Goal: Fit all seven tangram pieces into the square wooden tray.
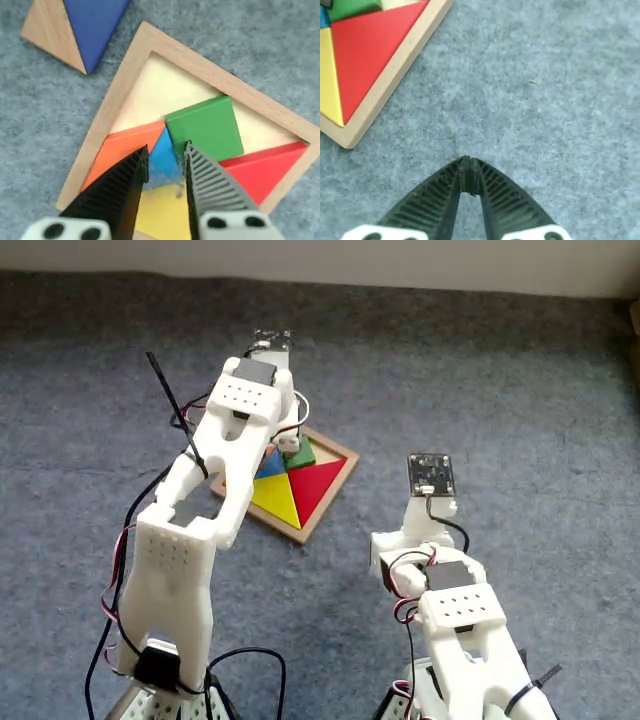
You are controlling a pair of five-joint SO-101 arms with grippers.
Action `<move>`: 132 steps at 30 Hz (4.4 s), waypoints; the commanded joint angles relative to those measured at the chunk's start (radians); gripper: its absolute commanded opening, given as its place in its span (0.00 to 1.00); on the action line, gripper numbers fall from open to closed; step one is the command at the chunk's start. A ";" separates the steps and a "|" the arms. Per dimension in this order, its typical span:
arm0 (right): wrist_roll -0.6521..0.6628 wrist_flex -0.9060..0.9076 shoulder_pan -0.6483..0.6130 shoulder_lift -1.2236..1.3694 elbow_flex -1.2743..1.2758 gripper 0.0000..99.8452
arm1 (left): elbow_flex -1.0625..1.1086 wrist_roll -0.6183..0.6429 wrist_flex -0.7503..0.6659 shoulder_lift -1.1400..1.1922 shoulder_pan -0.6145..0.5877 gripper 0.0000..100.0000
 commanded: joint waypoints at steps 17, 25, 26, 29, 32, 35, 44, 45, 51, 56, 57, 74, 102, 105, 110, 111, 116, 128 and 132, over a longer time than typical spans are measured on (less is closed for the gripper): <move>0.021 -0.021 0.012 -0.025 -0.005 0.01 | -0.041 -0.087 0.121 -0.216 -0.041 0.11; 0.021 -0.021 0.012 -0.025 -0.004 0.01 | -0.041 -0.087 0.020 -0.288 -0.208 0.29; 0.021 -0.021 0.012 -0.025 -0.004 0.01 | -0.041 -0.087 -0.002 -0.272 -0.226 0.28; 0.021 -0.021 0.007 -0.025 -0.004 0.01 | -0.041 -0.087 -0.066 -0.203 -0.257 0.27; 0.021 -0.021 0.007 -0.025 -0.005 0.01 | -0.042 -0.089 -0.135 -0.125 -0.266 0.27; 0.021 -0.021 0.007 -0.025 -0.005 0.01 | -0.045 -0.089 -0.183 -0.073 -0.271 0.27; 0.021 -0.021 0.007 -0.025 -0.005 0.01 | -0.205 -0.123 -0.184 0.108 -0.289 0.27; 0.021 -0.021 0.007 -0.025 -0.005 0.01 | -0.229 -0.123 -0.184 0.133 -0.300 0.27; 0.021 -0.021 0.007 -0.025 -0.005 0.01 | -0.366 -0.124 -0.166 0.259 -0.344 0.19; 0.021 -0.021 0.007 -0.025 -0.004 0.01 | -0.492 -0.126 0.052 0.280 -0.344 0.18; 0.021 -0.021 0.008 -0.025 -0.004 0.01 | -0.521 -0.126 0.092 0.280 -0.344 0.18; 0.021 -0.021 0.007 -0.025 -0.004 0.01 | -0.656 -0.146 0.094 0.286 -0.340 0.28; 0.021 -0.021 0.007 -0.025 -0.004 0.01 | -0.872 -0.256 0.330 0.433 -0.340 0.07; 0.021 -0.021 0.007 -0.025 -0.004 0.01 | -0.908 -0.256 0.364 0.432 -0.328 0.07; 0.021 -0.021 0.008 -0.025 -0.004 0.01 | -0.915 -0.256 0.365 0.429 -0.302 0.07; 0.021 -0.021 0.008 -0.025 -0.004 0.01 | -0.917 -0.256 0.365 0.427 -0.297 0.07; 0.023 -0.021 0.007 -0.025 -0.004 0.01 | -0.911 -0.256 0.365 0.348 -0.286 0.10; 0.023 -0.021 0.007 -0.025 -0.004 0.01 | -0.909 -0.319 0.245 0.348 -0.320 0.27; 0.023 -0.021 0.007 -0.025 -0.004 0.01 | -0.909 -0.399 0.186 0.394 -0.346 0.24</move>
